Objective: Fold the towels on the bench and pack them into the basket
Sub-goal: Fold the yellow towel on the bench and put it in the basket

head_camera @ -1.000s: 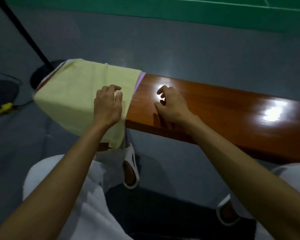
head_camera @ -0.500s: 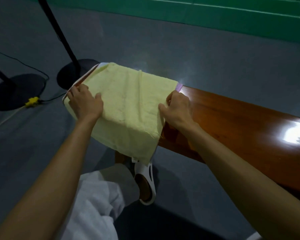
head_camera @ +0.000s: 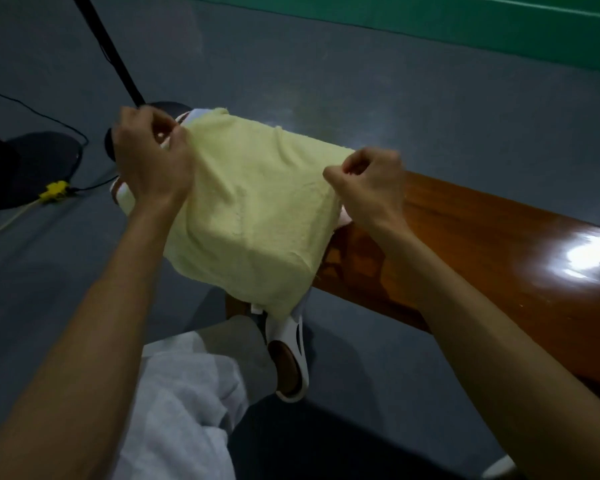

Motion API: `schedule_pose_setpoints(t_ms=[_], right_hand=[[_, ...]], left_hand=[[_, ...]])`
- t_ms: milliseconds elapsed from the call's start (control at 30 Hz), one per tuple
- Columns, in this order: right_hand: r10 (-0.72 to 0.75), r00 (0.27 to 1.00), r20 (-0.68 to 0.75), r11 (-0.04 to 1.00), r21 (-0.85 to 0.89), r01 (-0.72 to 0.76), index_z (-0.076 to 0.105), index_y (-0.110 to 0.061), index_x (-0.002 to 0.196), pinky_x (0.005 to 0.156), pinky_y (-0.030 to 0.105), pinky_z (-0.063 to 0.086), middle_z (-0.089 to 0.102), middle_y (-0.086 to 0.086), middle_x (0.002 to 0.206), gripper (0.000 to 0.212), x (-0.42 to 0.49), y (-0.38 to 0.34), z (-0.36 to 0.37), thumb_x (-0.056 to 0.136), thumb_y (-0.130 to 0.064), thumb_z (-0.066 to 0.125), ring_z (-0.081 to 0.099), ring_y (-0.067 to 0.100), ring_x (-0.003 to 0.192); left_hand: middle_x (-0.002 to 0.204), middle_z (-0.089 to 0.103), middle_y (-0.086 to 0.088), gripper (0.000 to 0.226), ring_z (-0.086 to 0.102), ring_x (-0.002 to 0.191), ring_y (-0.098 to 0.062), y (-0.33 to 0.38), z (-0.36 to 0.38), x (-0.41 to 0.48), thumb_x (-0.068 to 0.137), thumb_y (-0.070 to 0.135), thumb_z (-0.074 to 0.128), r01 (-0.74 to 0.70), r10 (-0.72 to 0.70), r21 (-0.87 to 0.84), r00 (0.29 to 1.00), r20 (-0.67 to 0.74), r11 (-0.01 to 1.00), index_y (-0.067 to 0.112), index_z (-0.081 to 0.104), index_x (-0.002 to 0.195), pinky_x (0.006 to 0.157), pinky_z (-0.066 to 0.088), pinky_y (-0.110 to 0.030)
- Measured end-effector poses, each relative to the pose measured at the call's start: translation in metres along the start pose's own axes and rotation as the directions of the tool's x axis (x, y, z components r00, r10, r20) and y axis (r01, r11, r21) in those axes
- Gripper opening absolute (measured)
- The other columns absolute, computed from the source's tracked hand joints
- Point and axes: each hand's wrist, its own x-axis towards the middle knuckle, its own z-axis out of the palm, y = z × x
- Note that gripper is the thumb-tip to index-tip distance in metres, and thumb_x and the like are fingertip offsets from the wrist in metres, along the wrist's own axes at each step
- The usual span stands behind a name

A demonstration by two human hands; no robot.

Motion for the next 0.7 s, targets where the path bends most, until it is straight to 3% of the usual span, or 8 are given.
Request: schedule_pose_setpoints(t_ms=[67, 133, 267, 333, 433, 567, 700], right_hand=[[-0.031, 0.993, -0.116, 0.994, 0.098, 0.042, 0.066, -0.024, 0.066, 0.056, 0.033, 0.059, 0.067, -0.008, 0.065, 0.012, -0.002, -0.006, -0.023, 0.067, -0.032, 0.075, 0.064, 0.008, 0.058], [-0.028, 0.979, -0.200, 0.986, 0.153, 0.059, 0.066, -0.019, 0.066, 0.053, 0.029, 0.056, 0.066, -0.006, 0.062, 0.012, -0.002, -0.006, -0.045, 0.069, -0.025, 0.076, 0.061, 0.007, 0.054], [0.044, 0.972, -0.232, 0.986, 0.166, -0.005, 0.066, -0.021, 0.065, 0.055, 0.043, 0.061, 0.068, -0.003, 0.063, 0.013, -0.004, 0.015, -0.092, 0.070, -0.026, 0.077, 0.069, 0.016, 0.056], [0.101, 0.969, -0.225, 0.977, 0.207, -0.054, 0.065, -0.016, 0.068, 0.054, 0.042, 0.062, 0.069, 0.003, 0.066, 0.015, -0.009, 0.033, -0.120, 0.075, -0.019, 0.078, 0.072, 0.020, 0.058], [0.184, 0.956, -0.226, 0.955, 0.272, -0.120, 0.063, -0.011, 0.070, 0.052, 0.030, 0.059, 0.067, 0.004, 0.068, 0.019, -0.019, 0.063, -0.167, 0.083, -0.010, 0.077, 0.070, 0.015, 0.056], [0.321, 0.907, -0.274, 0.915, 0.337, -0.222, 0.062, -0.008, 0.069, 0.041, 0.022, 0.047, 0.058, -0.006, 0.049, 0.020, -0.031, 0.105, -0.229, 0.085, -0.004, 0.072, 0.054, 0.006, 0.040], [0.398, 0.862, -0.314, 0.897, 0.332, -0.293, 0.067, 0.001, 0.081, 0.044, 0.022, 0.047, 0.057, 0.004, 0.061, 0.010, -0.041, 0.137, -0.285, 0.086, -0.006, 0.072, 0.052, 0.005, 0.042]], left_hand=[[0.097, 0.055, 0.002, 0.012, 0.060, 0.088, -0.019, 0.031, -0.005, -0.004, 0.090, 0.029, 0.056, -0.087, 0.086, -0.080, 0.996, -0.021, 0.993, 0.035, 0.051, 0.081, 0.079, 0.051, -0.029], [0.096, 0.056, 0.001, 0.008, 0.058, 0.084, -0.016, 0.055, -0.002, -0.013, 0.091, 0.029, 0.057, -0.154, 0.154, -0.116, 0.988, -0.005, 0.981, 0.030, 0.054, 0.084, 0.076, 0.048, -0.025], [0.092, 0.066, -0.004, 0.018, 0.062, 0.082, -0.021, 0.087, 0.018, -0.037, 0.092, 0.033, 0.058, -0.182, 0.194, -0.110, 0.974, 0.114, 0.977, 0.016, 0.063, 0.090, 0.077, 0.053, -0.038], [0.091, 0.068, -0.001, 0.018, 0.062, 0.081, -0.019, 0.102, 0.029, -0.051, 0.094, 0.034, 0.059, -0.182, 0.198, -0.092, 0.956, 0.216, 0.979, 0.017, 0.063, 0.094, 0.074, 0.053, -0.035], [0.091, 0.067, 0.001, 0.014, 0.062, 0.083, -0.022, 0.127, 0.044, -0.073, 0.098, 0.033, 0.059, -0.211, 0.221, -0.069, 0.902, 0.370, 0.975, 0.019, 0.060, 0.095, 0.073, 0.048, -0.034], [0.095, 0.068, -0.004, 0.009, 0.061, 0.087, -0.026, 0.166, 0.061, -0.103, 0.099, 0.027, 0.056, -0.230, 0.232, -0.071, 0.810, 0.538, 0.970, 0.020, 0.057, 0.095, 0.074, 0.047, -0.039], [0.092, 0.065, -0.003, 0.008, 0.060, 0.086, -0.024, 0.202, 0.080, -0.137, 0.099, 0.025, 0.056, -0.237, 0.261, -0.128, 0.705, 0.659, 0.963, 0.018, 0.060, 0.096, 0.073, 0.047, -0.037]])
